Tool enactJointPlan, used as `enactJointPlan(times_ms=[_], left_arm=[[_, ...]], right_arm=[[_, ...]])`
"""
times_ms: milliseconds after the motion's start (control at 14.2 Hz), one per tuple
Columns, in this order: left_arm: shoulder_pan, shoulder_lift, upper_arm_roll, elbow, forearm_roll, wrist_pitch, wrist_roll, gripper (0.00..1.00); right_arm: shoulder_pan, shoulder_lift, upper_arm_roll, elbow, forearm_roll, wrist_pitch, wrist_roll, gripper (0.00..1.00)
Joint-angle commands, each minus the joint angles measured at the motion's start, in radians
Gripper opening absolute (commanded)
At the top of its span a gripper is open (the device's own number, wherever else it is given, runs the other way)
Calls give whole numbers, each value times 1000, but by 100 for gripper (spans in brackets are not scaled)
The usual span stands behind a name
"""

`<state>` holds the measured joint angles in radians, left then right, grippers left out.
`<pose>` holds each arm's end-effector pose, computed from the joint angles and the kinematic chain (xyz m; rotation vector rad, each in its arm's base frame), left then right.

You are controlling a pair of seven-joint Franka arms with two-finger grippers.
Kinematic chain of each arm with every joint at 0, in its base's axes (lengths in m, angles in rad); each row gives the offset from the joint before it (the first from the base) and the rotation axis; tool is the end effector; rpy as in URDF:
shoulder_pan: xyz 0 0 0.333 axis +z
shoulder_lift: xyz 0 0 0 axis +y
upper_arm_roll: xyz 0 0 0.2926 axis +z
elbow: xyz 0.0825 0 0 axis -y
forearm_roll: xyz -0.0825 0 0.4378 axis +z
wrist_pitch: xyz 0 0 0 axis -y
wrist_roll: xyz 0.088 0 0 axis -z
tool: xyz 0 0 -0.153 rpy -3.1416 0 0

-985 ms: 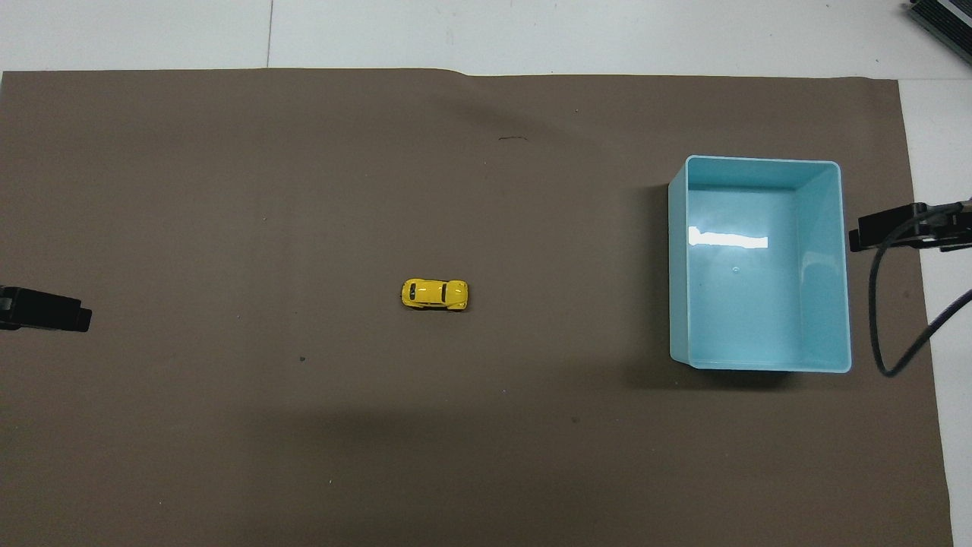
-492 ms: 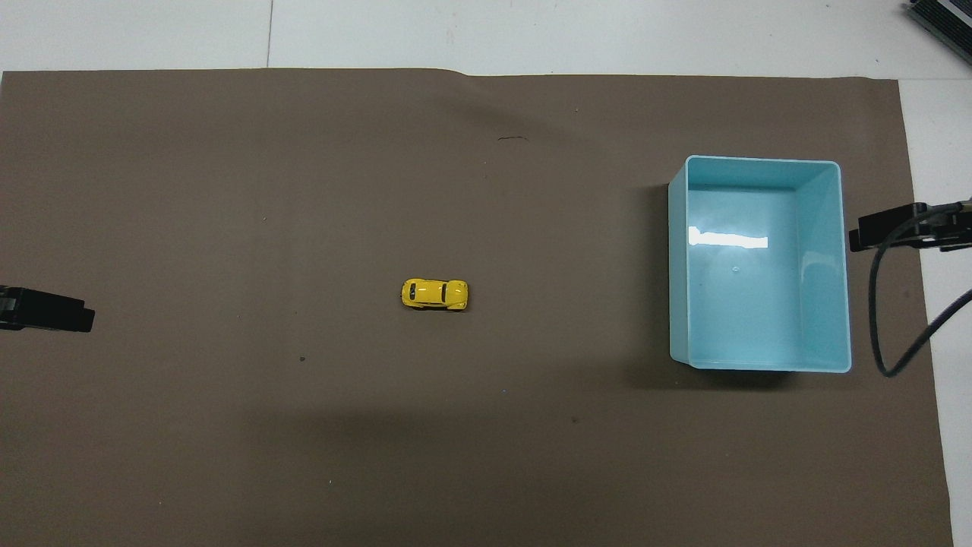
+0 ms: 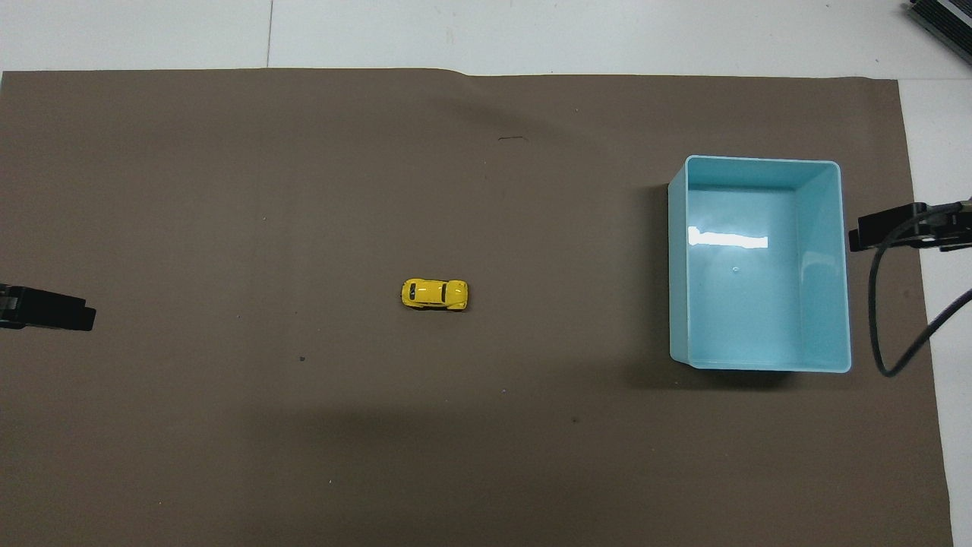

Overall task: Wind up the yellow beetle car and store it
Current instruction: 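Reach the left gripper over the yellow beetle car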

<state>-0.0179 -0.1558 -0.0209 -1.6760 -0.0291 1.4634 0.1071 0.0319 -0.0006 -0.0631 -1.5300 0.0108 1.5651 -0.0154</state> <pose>0.5477 -0.0266 0.5817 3.1042 -0.2299 -0.0871 0.6095 -0.0174 0.5764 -3.1310 0.0243 -0.0563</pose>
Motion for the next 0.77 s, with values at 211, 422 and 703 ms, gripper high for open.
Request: enactJointPlan(times_ms=[211, 422, 703], left_arm=[[-5, 1, -2, -31, 6, 51, -88, 100], [-39, 21, -8, -33, 3, 67, -190, 100], [-94, 56, -8, -36, -11, 107, -407, 100]], right_arm=[[-10, -10, 8, -1, 3, -8, 14, 100], [-10, -10, 6, -1, 3, -8, 14, 100], [-10, -10, 8, -1, 3, -8, 14, 100]])
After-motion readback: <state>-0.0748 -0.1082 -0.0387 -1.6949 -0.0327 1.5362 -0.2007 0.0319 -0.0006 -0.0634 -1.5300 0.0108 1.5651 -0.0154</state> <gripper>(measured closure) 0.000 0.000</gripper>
